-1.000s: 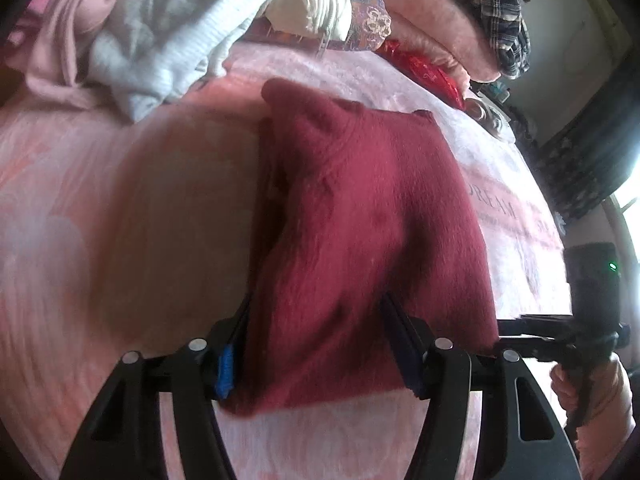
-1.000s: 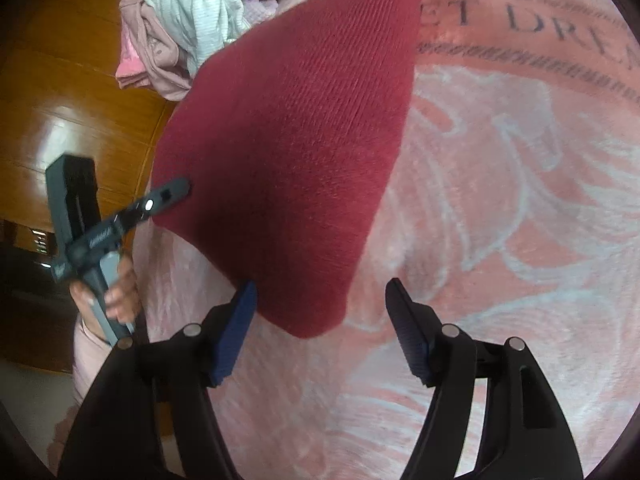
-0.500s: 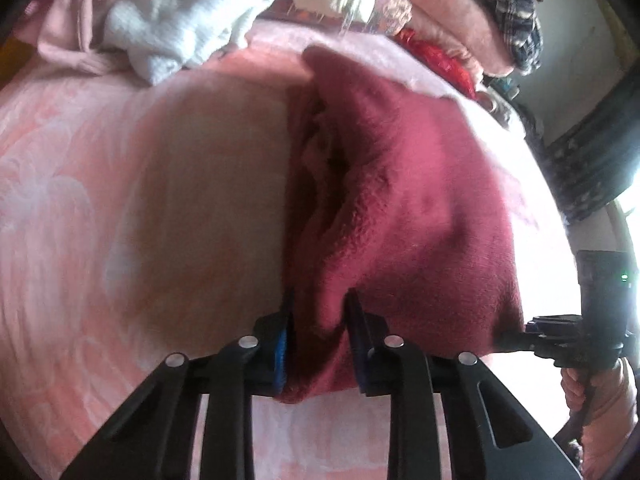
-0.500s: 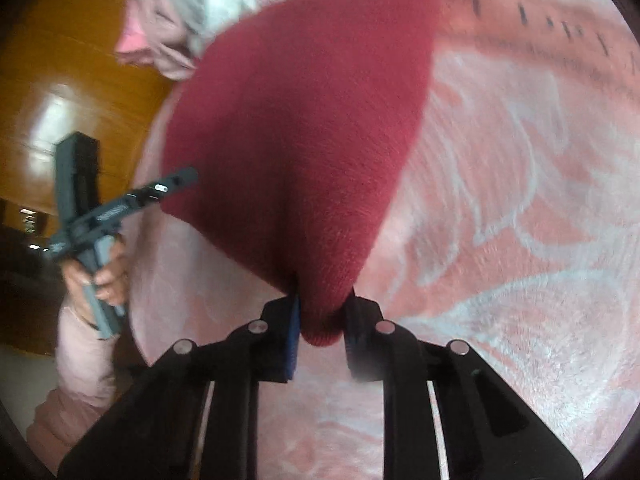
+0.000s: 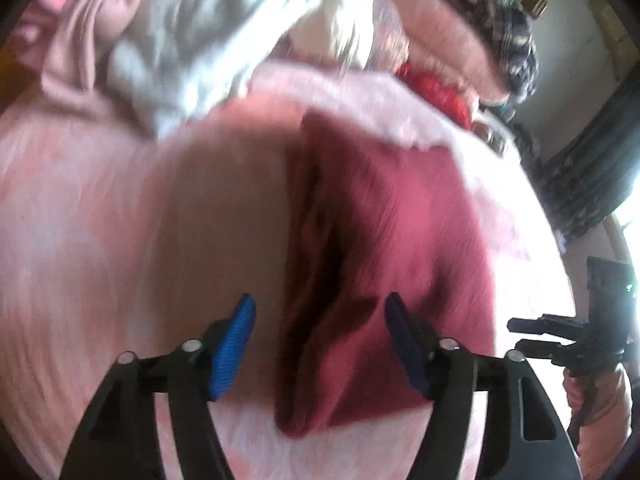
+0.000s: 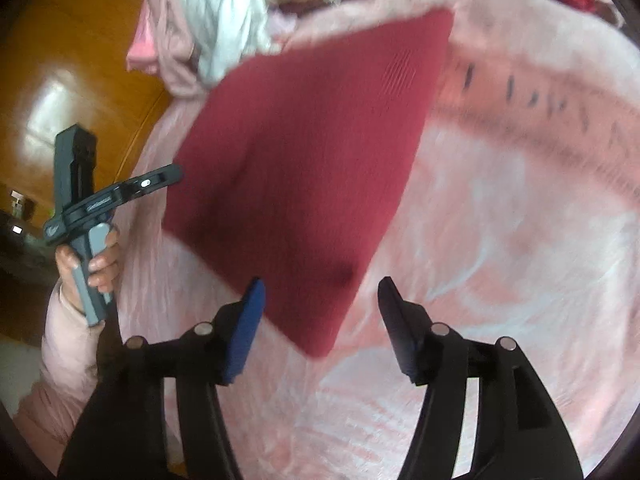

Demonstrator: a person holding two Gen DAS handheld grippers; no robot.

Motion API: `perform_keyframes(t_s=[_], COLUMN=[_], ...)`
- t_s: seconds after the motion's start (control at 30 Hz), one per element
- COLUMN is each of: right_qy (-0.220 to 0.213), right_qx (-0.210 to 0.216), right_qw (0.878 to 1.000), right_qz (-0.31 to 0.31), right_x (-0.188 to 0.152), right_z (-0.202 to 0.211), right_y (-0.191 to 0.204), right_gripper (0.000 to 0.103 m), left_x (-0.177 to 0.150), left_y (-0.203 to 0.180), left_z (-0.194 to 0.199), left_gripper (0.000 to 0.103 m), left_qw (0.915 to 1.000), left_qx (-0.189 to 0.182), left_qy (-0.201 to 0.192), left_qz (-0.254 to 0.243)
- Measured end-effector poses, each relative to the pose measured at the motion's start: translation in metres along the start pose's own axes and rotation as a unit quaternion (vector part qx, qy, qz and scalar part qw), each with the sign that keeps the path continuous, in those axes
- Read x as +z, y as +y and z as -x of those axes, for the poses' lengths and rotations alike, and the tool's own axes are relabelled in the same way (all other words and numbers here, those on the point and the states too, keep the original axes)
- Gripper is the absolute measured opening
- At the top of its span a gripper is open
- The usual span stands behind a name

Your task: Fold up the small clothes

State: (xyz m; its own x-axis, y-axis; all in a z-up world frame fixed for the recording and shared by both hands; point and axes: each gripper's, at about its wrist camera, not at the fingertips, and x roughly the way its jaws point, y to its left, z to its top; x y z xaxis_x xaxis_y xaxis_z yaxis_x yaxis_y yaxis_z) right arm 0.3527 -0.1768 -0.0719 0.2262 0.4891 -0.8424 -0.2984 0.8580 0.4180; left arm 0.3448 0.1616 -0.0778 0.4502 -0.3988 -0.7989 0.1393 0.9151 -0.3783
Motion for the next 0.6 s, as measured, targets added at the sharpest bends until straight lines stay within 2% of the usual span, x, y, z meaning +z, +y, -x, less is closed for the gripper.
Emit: perform_keyframes(t_s=[0.13,0.23,0.27,0.3,0.33,0.4,0.53,0.6], right_qy=[-0.006,-0.002,-0.001,-0.003,-0.003,-0.01,-0.018,-0.02], right_qx=[-0.034,-0.026,-0.03,-0.029,-0.026,-0.023,-0.026,-0.035], right_qw=[0.999,0.999,0.999,0.999,0.999,1.0,0.999,0.999], right_qz=[-0.02,-0.029,-0.026,-0.024,-0.022,-0.017,-0.01,-0.009], right_x=[0.036,0.048,0.05,0.05,0.047,0.049,0.047,0.047], right_z=[-0.014,-0.03,-0.036,-0.04,-0.044,-0.048,-0.047,-0.052], right_y=[-0.008,-0.013,-0.014,-0.012,-0.007,-0.005,-0.004,-0.002], right_gripper=[0.068,0.067,0.066,0.065,0.064,0.064,0.062,0.062], left_x=[0.045,0.069,0.073,0.075,0.077,0.079,0.085,0.082], left_y=[-0.012,-0.011,-0.011,-0.009,-0.006,-0.005,0.006,0.012], left_z=[-0.026,-0.057,-0.065,-0.072,-0.076,-0.076,-0.075,-0.086], left_gripper=[0.073,0.069,0.055,0.03,0.027,0.014,0.01,0.01], left_qw=[0.9998,0.999,0.9988,0.9985,0.9978,0.998,0.9975,0.9969], left_qx=[0.016,0.027,0.022,0.008,-0.003,0.001,0.001,0.016], left_qy=[-0.001,0.013,0.018,0.024,0.023,0.014,0.008,0.019], left_qz=[0.01,0.033,0.039,0.049,0.063,0.062,0.07,0.074])
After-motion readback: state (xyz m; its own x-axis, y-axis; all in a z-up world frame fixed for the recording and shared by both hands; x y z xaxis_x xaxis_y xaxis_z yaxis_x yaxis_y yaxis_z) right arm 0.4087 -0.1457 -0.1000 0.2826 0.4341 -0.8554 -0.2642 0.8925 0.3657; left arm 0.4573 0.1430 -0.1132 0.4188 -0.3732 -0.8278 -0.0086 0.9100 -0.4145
